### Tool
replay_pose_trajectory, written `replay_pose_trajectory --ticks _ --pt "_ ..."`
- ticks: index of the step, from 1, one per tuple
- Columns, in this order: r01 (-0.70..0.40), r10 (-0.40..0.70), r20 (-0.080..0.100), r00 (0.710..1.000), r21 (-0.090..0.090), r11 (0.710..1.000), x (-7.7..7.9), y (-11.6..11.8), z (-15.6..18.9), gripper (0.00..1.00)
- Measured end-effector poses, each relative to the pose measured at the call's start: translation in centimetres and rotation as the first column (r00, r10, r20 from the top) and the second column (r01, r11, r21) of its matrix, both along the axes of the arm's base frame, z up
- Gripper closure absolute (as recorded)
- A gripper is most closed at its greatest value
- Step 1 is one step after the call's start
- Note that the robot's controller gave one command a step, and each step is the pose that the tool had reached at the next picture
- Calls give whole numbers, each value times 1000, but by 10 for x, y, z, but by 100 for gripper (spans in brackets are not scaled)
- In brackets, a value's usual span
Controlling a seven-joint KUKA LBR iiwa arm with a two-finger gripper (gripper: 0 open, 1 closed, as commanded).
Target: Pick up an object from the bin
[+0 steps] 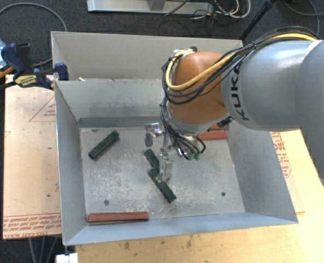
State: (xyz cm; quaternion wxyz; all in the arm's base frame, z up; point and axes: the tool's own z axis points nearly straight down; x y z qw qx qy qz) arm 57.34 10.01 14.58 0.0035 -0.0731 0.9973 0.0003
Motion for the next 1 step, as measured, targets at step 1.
replay_pose_trajectory --ticks 1 --pt "-201 201 -3 980 1 980 26 34 -6 0"
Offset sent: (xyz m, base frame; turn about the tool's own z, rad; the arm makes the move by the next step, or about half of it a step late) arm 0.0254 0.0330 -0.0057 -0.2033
